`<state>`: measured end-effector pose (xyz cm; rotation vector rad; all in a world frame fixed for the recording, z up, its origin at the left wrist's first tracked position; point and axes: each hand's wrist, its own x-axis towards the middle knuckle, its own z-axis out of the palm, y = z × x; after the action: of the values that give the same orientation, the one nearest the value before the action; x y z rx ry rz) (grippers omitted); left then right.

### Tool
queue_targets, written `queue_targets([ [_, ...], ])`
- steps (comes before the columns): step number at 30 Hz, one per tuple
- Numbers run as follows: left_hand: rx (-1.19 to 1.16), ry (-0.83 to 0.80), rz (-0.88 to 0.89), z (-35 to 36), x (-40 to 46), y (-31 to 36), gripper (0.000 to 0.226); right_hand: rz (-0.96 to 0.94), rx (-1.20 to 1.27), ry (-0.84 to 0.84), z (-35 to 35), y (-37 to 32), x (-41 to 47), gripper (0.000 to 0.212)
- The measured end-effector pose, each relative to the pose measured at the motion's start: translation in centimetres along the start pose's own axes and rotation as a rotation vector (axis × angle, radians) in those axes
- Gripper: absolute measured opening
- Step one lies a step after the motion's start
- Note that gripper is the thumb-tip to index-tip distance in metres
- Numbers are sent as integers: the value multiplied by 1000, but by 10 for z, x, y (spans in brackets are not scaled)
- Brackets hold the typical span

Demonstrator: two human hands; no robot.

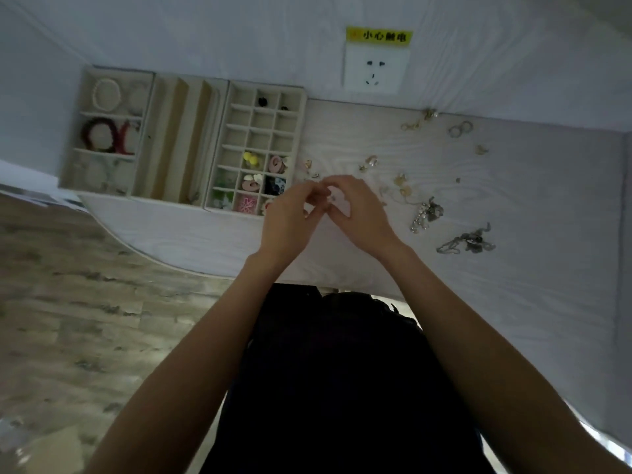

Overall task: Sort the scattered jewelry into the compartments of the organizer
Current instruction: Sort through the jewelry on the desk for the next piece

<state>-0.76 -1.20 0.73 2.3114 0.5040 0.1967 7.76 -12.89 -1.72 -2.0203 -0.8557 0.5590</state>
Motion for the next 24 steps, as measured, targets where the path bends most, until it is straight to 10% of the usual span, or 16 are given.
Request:
queue_targets([
  [9, -106, 195, -223, -47, 46, -32, 14, 10, 24, 6, 14, -31, 76, 17],
  [24, 26, 56, -303, -48, 101, -66, 16, 60, -511, 22, 29, -42, 134, 18],
])
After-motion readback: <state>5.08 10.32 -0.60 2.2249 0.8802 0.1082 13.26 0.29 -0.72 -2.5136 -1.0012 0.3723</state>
